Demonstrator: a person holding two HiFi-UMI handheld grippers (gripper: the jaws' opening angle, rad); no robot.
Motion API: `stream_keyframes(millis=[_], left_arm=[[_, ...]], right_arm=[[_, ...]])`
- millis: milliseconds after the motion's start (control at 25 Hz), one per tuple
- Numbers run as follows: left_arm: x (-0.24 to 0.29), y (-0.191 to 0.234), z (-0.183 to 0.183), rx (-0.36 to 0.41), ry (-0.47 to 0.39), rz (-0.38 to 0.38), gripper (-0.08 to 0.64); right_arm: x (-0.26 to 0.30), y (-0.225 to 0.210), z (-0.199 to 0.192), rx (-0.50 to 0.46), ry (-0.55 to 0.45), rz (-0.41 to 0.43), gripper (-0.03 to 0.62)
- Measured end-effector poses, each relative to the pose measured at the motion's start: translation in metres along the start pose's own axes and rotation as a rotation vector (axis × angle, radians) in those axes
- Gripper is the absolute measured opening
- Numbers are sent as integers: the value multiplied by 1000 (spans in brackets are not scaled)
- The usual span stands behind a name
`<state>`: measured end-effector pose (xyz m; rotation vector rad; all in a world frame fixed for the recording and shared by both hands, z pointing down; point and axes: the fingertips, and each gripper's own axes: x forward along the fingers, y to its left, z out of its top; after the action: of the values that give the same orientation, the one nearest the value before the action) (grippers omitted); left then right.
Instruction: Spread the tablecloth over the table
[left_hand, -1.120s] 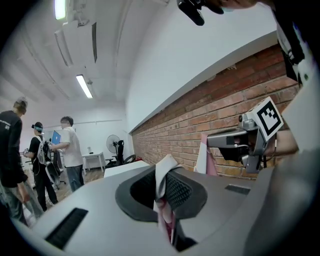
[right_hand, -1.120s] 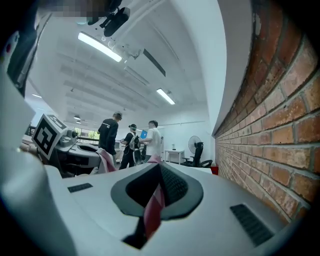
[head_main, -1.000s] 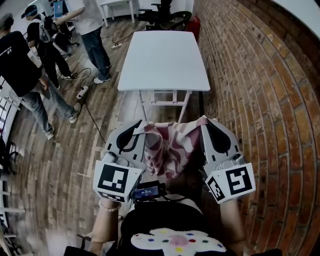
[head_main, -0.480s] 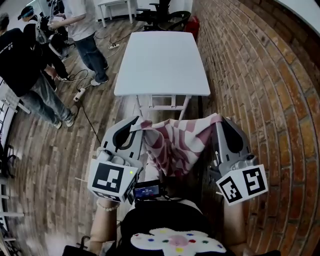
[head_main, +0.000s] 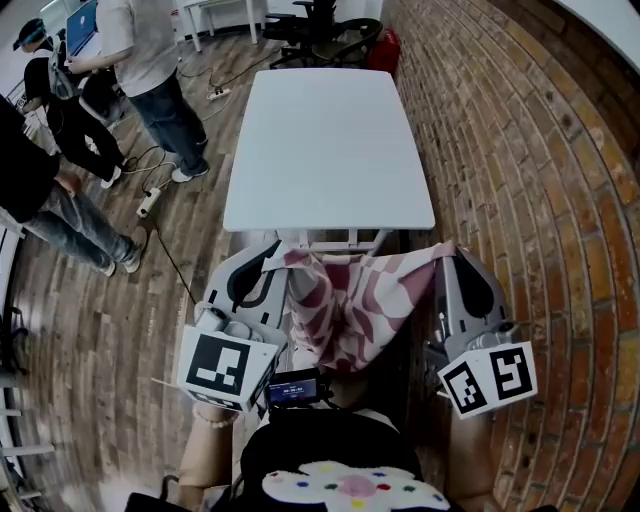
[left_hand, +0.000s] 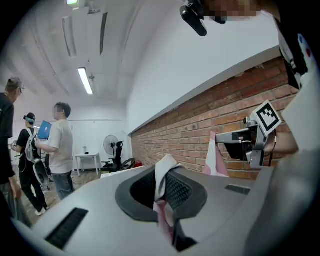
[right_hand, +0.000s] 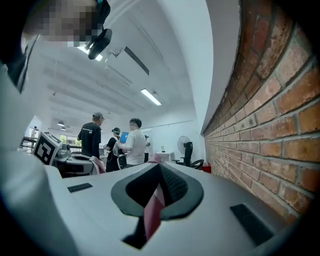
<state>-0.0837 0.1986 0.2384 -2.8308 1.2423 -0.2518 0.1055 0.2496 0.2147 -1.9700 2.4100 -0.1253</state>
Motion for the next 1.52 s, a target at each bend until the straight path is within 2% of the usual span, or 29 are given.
stream_keyframes(millis=[440, 840, 1200, 1360, 1520], left_arm=[[81, 70, -6, -23, 14, -53, 14], [122, 94, -21, -65, 59, -77, 14], [125, 112, -39, -73, 124, 10, 14], [115, 118, -53, -56, 167, 38, 14], [100, 126, -66, -79, 202, 97, 14]], right_arm=[[107, -20, -17, 14, 67, -44, 34], [148, -43, -31, 21, 116, -88, 34], [148, -82, -50, -17, 206, -101, 34], [136, -100, -63, -36, 244, -148, 34], [122, -119, -73, -49, 262, -209, 34]])
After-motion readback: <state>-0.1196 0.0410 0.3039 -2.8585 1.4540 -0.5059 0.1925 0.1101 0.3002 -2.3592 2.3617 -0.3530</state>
